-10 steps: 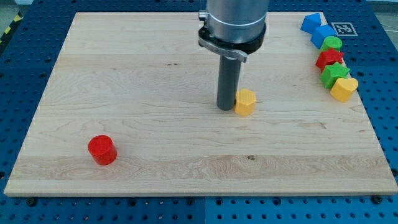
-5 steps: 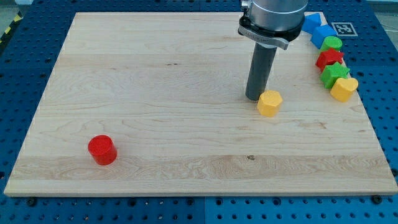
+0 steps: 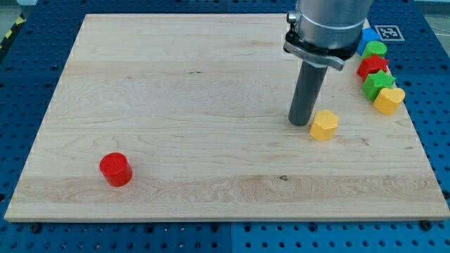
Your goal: Place the yellow hexagon below the yellow heart
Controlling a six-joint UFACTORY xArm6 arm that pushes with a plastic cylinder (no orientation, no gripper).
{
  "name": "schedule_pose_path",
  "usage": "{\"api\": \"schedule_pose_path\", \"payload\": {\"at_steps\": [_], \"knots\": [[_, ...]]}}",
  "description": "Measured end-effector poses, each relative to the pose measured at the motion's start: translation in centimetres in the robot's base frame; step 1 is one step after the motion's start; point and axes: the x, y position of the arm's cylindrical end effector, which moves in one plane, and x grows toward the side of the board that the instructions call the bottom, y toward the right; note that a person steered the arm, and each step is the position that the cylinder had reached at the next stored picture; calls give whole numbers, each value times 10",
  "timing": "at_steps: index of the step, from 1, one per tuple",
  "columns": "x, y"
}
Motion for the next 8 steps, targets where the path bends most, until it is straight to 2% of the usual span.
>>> {"api": "schedule_pose_path", "payload": {"at_steps": [1, 3, 4, 8], "knots": [[19, 1], [22, 49], [2, 45], [-9, 71]]}}
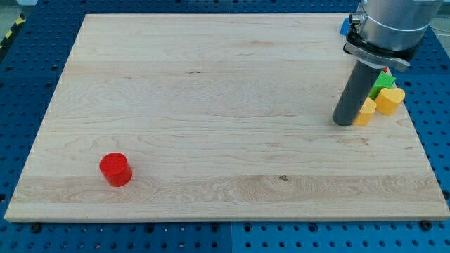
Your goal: Place the yellow hexagon below the yellow heart
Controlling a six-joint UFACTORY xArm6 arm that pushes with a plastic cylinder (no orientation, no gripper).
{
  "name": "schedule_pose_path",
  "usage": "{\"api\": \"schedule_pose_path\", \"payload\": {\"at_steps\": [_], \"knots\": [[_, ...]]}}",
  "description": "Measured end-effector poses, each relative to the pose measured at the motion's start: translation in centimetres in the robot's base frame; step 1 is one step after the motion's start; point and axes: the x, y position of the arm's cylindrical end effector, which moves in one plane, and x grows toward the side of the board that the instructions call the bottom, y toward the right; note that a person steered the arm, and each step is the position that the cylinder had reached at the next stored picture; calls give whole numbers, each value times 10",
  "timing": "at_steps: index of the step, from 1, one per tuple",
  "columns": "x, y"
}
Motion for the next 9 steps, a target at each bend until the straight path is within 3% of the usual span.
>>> {"api": "schedule_pose_path", "payload": {"at_steps": [2, 4, 9], "knots": [[-30, -9], [-28, 17], [-9, 22]]}}
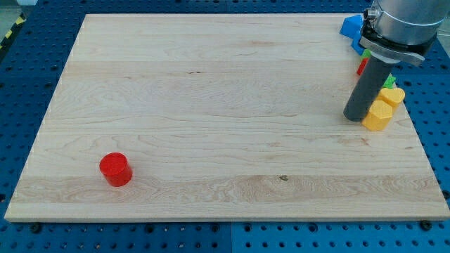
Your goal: Place the yellow hexagon below the yellow heart
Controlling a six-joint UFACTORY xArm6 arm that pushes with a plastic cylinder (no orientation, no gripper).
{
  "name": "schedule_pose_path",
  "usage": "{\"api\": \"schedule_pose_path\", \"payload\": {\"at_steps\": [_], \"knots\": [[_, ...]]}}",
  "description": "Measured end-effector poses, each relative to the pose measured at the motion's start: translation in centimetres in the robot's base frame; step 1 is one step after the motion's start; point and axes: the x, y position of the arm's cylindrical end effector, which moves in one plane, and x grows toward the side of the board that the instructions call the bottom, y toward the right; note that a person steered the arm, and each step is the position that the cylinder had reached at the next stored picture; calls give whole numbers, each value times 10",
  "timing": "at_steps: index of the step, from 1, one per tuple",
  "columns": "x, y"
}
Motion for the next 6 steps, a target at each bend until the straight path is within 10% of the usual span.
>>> {"api": "schedule_pose_path", "payload": {"at_steps": [6], "knots": [[10, 34]]}}
